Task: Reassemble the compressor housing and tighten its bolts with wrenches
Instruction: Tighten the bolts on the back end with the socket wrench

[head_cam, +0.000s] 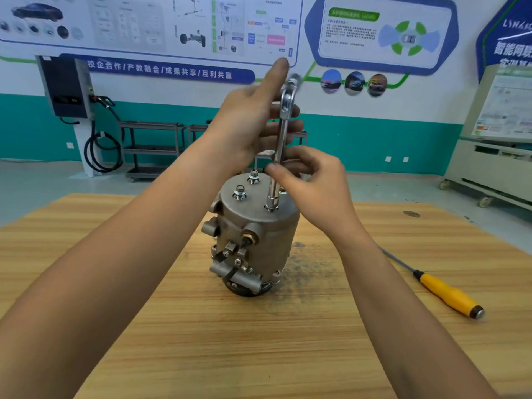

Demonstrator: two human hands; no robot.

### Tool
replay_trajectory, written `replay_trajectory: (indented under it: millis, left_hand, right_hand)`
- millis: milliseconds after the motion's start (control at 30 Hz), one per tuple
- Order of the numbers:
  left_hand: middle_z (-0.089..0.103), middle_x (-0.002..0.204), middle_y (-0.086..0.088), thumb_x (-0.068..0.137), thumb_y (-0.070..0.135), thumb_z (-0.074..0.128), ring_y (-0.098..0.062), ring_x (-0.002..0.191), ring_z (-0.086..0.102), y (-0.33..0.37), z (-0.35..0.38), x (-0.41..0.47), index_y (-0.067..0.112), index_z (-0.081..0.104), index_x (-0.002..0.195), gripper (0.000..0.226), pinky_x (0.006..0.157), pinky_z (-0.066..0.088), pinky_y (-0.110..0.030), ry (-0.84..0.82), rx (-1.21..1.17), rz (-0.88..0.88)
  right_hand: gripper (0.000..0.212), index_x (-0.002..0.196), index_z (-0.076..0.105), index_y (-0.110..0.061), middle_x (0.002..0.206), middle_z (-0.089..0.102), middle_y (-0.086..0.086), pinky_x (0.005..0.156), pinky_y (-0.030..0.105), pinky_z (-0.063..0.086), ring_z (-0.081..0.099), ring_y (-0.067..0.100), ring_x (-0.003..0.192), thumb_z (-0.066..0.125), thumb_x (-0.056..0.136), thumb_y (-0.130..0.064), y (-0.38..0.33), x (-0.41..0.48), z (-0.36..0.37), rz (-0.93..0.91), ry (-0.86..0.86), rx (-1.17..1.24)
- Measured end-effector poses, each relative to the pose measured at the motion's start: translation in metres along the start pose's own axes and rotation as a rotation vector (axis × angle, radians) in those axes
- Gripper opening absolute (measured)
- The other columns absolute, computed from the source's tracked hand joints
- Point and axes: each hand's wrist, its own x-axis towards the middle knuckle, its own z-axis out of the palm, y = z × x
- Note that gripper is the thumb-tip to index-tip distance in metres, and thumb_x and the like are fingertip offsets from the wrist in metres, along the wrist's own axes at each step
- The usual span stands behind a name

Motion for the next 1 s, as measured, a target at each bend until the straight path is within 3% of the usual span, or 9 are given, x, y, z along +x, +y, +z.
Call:
replay_trajectory:
  millis: [167,267,333,400,500,667,833,900,1000]
  left_hand:
    - [0.059,0.061,0.0,0.09,0.033,0.059,-0.008,0.056,0.065,0.007,0.012,-0.01,0.007,0.057,0.081,0.027,0.054,0.048,-0.021,-0.071,0.465,0.389]
    - [0.044,0.055,0.003,0.09,0.027,0.058,-0.007,0.047,0.057,0.004,0.021,-0.015,0.013,0.046,0.063,0.032,0.051,0.04,-0.02,-0.07,0.554,0.449]
    - [0.039,0.047,0.007,0.082,0.02,0.06,-0.01,0.044,0.049,0.002,0.022,-0.015,0.018,0.043,0.053,0.034,0.052,0.04,-0.019,-0.058,0.238,0.348]
    - [0.041,0.044,0.005,0.069,0.017,0.056,-0.013,0.047,0.051,0.0,0.016,-0.011,0.016,0.048,0.05,0.02,0.054,0.043,-0.021,-0.06,-0.094,0.25]
    - [0.056,0.055,0.002,0.077,0.022,0.058,-0.013,0.061,0.062,-0.004,0.003,-0.002,0.012,0.055,0.069,0.013,0.063,0.048,-0.027,-0.034,-0.251,0.152]
    - [0.065,0.06,0.001,0.097,0.031,0.046,-0.013,0.051,0.06,-0.004,0.0,-0.001,0.011,0.058,0.088,0.025,0.053,0.049,-0.024,-0.084,-0.038,0.062]
    - [0.064,0.061,-0.004,0.091,0.035,0.055,-0.005,0.055,0.063,0.01,0.014,-0.008,0.011,0.059,0.075,0.029,0.059,0.045,-0.017,-0.133,0.412,0.343]
    - [0.057,0.06,-0.012,0.087,0.032,0.061,0.001,0.048,0.057,0.009,0.016,-0.009,0.009,0.054,0.066,0.032,0.052,0.038,-0.01,-0.185,0.594,0.463]
    - [0.045,0.048,0.002,0.09,0.022,0.057,-0.002,0.051,0.059,0.007,0.015,-0.008,0.015,0.045,0.057,0.036,0.06,0.04,-0.017,-0.191,0.451,0.386]
  right_hand:
    - [0.025,0.067,0.053,-0.019,0.06,0.057,-0.013,0.08,0.045,0.047,0.062,0.023,0.071,0.075,0.076,-0.027,-0.007,0.0,0.008,-0.061,0.147,-0.228]
    - [0.018,0.067,0.051,-0.026,0.068,0.061,-0.006,0.07,0.031,0.043,0.06,0.015,0.073,0.063,0.078,-0.032,-0.008,-0.003,0.012,-0.051,0.095,-0.164]
    - [0.005,0.086,0.058,-0.028,0.085,0.065,-0.004,0.074,0.029,0.044,0.059,0.009,0.085,0.053,0.085,-0.027,-0.007,-0.007,0.014,-0.002,0.01,0.003]
    - [0.02,0.108,0.061,-0.018,0.096,0.067,0.002,0.082,0.03,0.046,0.06,0.011,0.09,0.048,0.093,-0.015,-0.003,-0.009,0.012,0.019,-0.038,0.077]
    - [0.028,0.117,0.063,-0.006,0.101,0.067,-0.003,0.088,0.016,0.045,0.059,0.002,0.094,0.059,0.089,-0.007,0.0,-0.009,0.009,0.02,0.037,0.06]
    - [0.018,0.082,0.06,-0.023,0.074,0.058,-0.02,0.071,0.006,0.039,0.054,-0.009,0.071,0.071,0.08,-0.009,-0.001,-0.005,0.013,-0.027,0.163,0.002]
    - [0.017,0.076,0.065,-0.013,0.075,0.062,0.005,0.074,0.041,0.044,0.057,0.026,0.079,0.073,0.079,-0.028,0.0,-0.005,0.021,-0.067,0.241,-0.261]
    - [0.014,0.075,0.06,-0.023,0.081,0.062,0.001,0.078,0.03,0.045,0.059,0.018,0.085,0.071,0.082,-0.029,0.001,-0.007,0.018,-0.04,0.168,-0.2]
    - [0.012,0.087,0.06,-0.029,0.087,0.064,-0.018,0.076,0.007,0.041,0.059,-0.006,0.089,0.056,0.093,-0.02,0.002,-0.009,0.011,0.095,-0.073,0.122]
